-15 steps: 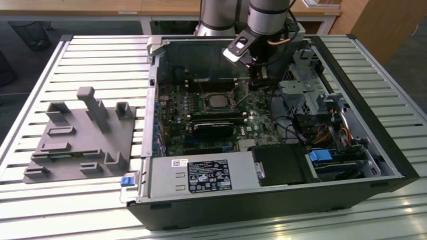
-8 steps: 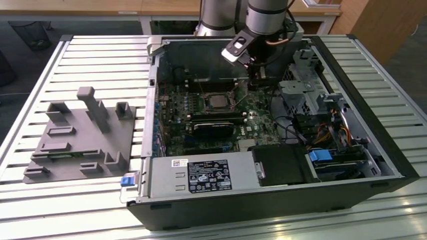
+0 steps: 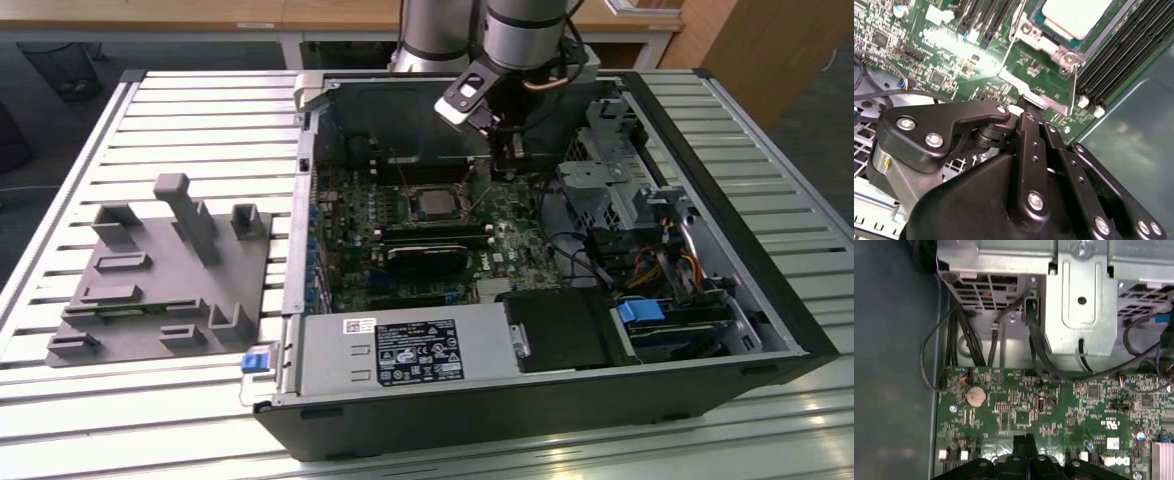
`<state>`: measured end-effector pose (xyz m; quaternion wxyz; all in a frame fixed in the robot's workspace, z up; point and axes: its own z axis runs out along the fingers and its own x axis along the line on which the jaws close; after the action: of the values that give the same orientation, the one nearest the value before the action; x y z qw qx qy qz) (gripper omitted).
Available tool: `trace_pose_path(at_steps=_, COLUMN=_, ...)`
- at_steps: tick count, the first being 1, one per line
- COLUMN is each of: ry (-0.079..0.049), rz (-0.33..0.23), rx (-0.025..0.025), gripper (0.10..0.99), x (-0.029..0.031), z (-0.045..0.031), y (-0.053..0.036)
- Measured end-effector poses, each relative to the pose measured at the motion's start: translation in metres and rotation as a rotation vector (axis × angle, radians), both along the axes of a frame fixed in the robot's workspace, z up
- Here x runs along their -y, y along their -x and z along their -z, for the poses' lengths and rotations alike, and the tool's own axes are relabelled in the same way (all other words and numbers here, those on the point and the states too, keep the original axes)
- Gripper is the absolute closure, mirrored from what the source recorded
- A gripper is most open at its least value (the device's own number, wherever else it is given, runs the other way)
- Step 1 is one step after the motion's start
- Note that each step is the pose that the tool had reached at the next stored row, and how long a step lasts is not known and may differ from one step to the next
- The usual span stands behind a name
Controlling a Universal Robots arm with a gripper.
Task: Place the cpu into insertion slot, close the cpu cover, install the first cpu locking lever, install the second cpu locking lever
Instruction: 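Close the cpu cover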
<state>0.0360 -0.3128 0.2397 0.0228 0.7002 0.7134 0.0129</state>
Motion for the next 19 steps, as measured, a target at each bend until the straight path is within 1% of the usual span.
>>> trace_pose_path(at_steps=4, ry=0.0, rz=0.0, rx=0.0, gripper=0.98, x=0.0, z=0.0, y=0.0063)
trace_pose_path(at_steps=13, ry=0.0, rz=0.0, rx=0.0, gripper=0.98, x=0.0, z=0.0, y=0.0173)
trace_pose_path(at_steps=19, ry=0.0, rz=0.0, rx=0.0, gripper=0.98, x=0.0, z=0.0, y=0.0272)
